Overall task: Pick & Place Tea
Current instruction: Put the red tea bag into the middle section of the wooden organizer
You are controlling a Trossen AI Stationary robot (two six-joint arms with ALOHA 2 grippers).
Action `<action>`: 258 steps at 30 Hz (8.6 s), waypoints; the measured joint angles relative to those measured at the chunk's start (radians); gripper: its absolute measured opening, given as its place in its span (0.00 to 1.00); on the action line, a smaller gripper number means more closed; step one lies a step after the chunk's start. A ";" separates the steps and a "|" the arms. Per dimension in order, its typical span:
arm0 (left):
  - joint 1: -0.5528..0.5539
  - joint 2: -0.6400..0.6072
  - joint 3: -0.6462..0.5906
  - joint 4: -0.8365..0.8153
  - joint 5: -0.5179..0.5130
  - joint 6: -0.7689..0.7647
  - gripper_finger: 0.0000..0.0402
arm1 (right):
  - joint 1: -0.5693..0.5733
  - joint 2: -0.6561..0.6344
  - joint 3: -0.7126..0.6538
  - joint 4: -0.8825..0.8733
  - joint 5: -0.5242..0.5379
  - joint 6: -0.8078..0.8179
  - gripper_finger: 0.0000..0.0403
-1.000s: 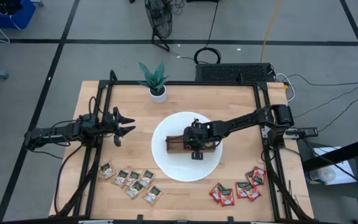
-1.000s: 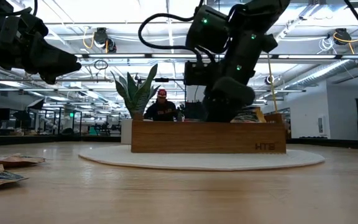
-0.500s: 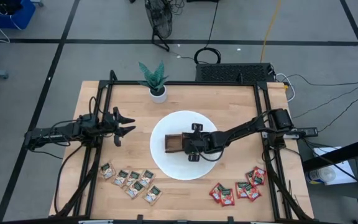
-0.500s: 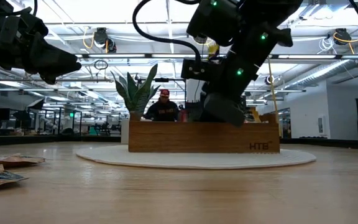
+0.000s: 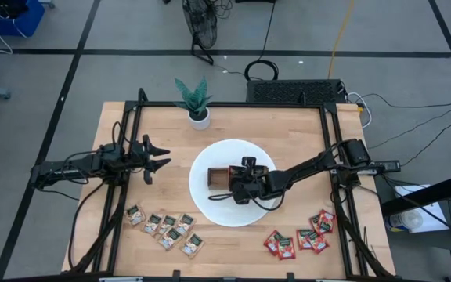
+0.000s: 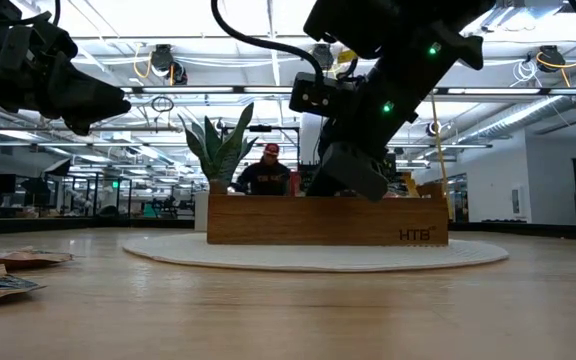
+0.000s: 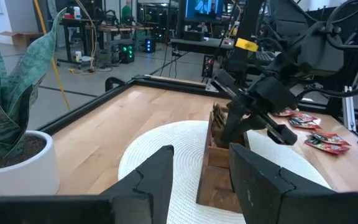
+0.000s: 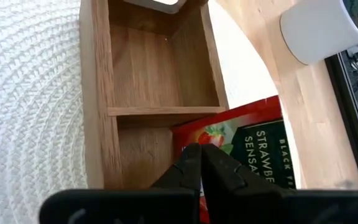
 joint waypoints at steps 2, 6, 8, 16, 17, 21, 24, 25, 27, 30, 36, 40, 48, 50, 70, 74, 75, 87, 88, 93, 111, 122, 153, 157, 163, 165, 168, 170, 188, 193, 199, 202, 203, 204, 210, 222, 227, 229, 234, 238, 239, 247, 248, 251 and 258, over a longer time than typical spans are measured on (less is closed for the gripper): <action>0.000 0.000 0.000 0.000 0.000 0.000 0.39 | 0.009 -0.005 0.000 -0.005 0.001 0.000 0.00; 0.000 0.000 0.000 0.000 0.000 0.000 0.39 | 0.062 -0.064 0.000 -0.017 0.001 0.000 0.00; 0.000 0.000 0.000 0.000 0.000 0.000 0.39 | 0.109 -0.113 0.000 -0.030 0.001 0.008 0.00; 0.000 0.000 0.000 0.000 0.000 0.000 0.39 | 0.346 -0.264 -0.017 -0.006 -0.278 0.078 0.00; 0.000 0.000 0.000 0.000 0.000 0.000 0.39 | 0.365 -0.272 -0.031 0.036 -0.326 0.099 0.01; 0.000 0.000 0.000 0.000 0.000 0.000 0.39 | 0.452 -0.279 -0.109 0.262 -0.503 0.138 0.13; 0.000 0.000 0.000 0.000 0.000 0.000 0.39 | 0.514 -0.280 -0.162 0.421 -0.567 0.157 0.27; 0.000 0.000 0.000 0.000 0.000 0.000 0.39 | 0.534 -0.281 -0.177 0.453 -0.573 0.158 0.33; 0.000 0.000 0.000 0.000 0.000 0.000 0.39 | 0.573 -0.279 -0.200 0.479 -0.544 0.165 0.44; 0.000 0.000 0.000 0.000 0.000 0.000 0.39 | 0.622 -0.280 -0.200 0.383 -0.425 0.225 0.56; 0.000 0.000 0.000 0.000 0.000 0.000 0.39 | 0.716 -0.258 -0.115 -0.007 -0.236 0.496 0.58; 0.000 0.000 0.000 0.000 0.000 0.000 0.39 | 0.754 -0.187 -0.053 -0.142 -0.248 0.622 0.52; 0.000 0.000 0.000 0.001 0.000 0.000 0.39 | 0.762 -0.041 0.037 -0.424 -0.368 0.763 0.46; 0.000 0.000 0.000 -0.001 0.000 0.000 0.39 | 0.754 -0.017 0.042 -0.434 -0.371 0.763 0.44; 0.000 0.000 0.000 0.000 0.000 0.000 0.39 | 0.743 -0.022 0.040 -0.450 -0.503 0.775 0.03; 0.000 0.000 0.000 0.000 0.000 0.000 0.39 | 0.767 -0.079 0.038 -0.450 -0.446 0.751 0.03; 0.000 0.000 0.000 0.000 0.000 0.000 0.39 | 0.772 -0.097 0.039 -0.446 -0.412 0.727 0.02; 0.000 0.000 0.000 0.000 0.000 0.000 0.39 | 0.596 -0.138 0.007 -0.132 0.219 0.076 0.01; 0.000 0.000 0.000 0.000 0.000 0.000 0.39 | 0.558 -0.137 -0.007 -0.082 0.235 0.009 0.01; 0.000 0.000 0.000 0.000 0.000 0.000 0.39 | 0.368 -0.131 -0.081 0.159 0.310 -0.259 0.01; 0.000 0.000 0.000 0.000 0.000 0.000 0.39 | 0.138 -0.131 -0.289 0.443 0.227 -0.340 0.04; 0.000 0.000 0.000 0.000 0.000 0.000 0.39 | 0.047 -0.131 -0.303 0.531 0.046 -0.342 0.03; 0.000 0.000 0.000 0.000 0.000 0.000 0.39 | 0.096 -0.242 -0.198 0.387 -0.015 -0.391 0.10; 0.000 0.000 0.000 0.000 0.000 0.000 0.39 | 0.060 -0.267 -0.011 0.040 -0.183 -0.246 0.01; 0.000 0.000 0.000 -0.002 0.001 0.000 0.39 | -0.008 -0.128 0.072 -0.154 -0.344 -0.188 0.00; 0.000 0.000 0.000 0.001 0.001 0.000 0.39 | -0.027 -0.074 0.072 -0.145 -0.377 -0.184 0.00; 0.000 0.000 0.000 -0.001 0.000 0.000 0.39 | -0.047 -0.020 0.077 -0.126 -0.393 -0.179 0.00; 0.000 0.000 0.000 0.000 0.000 0.000 0.39 | -0.055 -0.005 0.079 -0.121 -0.388 -0.179 0.00; 0.000 0.000 0.000 0.000 0.000 0.000 0.39 | -0.063 -0.086 0.071 -0.095 -0.424 -0.198 0.00; 0.000 0.000 0.000 0.000 0.000 0.000 0.39 | -0.072 -0.091 0.072 -0.096 -0.420 -0.209 0.00; 0.000 0.000 0.000 0.000 0.000 0.000 0.39 | -0.112 -0.090 0.070 -0.143 -0.419 -0.198 0.00; 0.000 0.000 0.000 0.000 0.000 0.000 0.39 | -0.124 -0.090 0.040 -0.130 -0.422 -0.198 0.00; 0.000 0.000 0.000 0.000 0.000 0.000 0.39 | -0.129 -0.090 0.026 -0.126 -0.425 -0.194 0.00; 0.000 0.000 0.000 0.000 0.000 0.000 0.39 | -0.135 -0.090 0.010 -0.113 -0.427 -0.190 0.00; 0.000 0.000 0.000 0.000 0.000 0.000 0.39 | -0.155 -0.091 -0.079 -0.047 -0.529 -0.153 0.00; 0.000 0.000 0.000 0.000 0.000 0.000 0.39 | -0.142 -0.093 -0.161 0.059 -0.356 -0.127 0.00; 0.000 0.000 0.000 0.000 0.000 0.000 0.39 | -0.107 -0.093 -0.164 0.071 -0.273 -0.131 0.00; 0.000 0.000 0.000 0.000 0.000 0.000 0.39 | -0.088 -0.092 -0.164 0.080 -0.234 -0.135 0.00; 0.000 0.000 0.000 0.000 0.000 0.000 0.39 | -0.045 -0.090 -0.166 0.102 -0.130 -0.161 0.00; 0.000 0.000 0.000 0.000 0.000 0.000 0.39 | -0.028 -0.090 -0.166 0.102 -0.043 -0.161 0.00; 0.000 0.000 0.000 0.000 0.000 0.000 0.39 | -0.028 -0.090 -0.166 0.103 -0.031 -0.161 0.00; 0.000 0.000 0.000 0.000 0.000 0.000 0.39 | -0.027 -0.090 -0.166 0.107 0.052 -0.157 0.00; 0.000 0.000 0.000 0.000 0.000 0.000 0.39 | -0.025 -0.090 -0.166 0.108 0.052 -0.157 0.00; 0.000 0.000 0.000 0.000 0.000 0.000 0.39 | -0.012 -0.090 -0.166 0.127 0.051 -0.159 0.00; 0.000 0.000 0.000 0.000 0.000 0.000 0.39 | 0.049 -0.092 -0.165 0.227 0.052 -0.238 0.00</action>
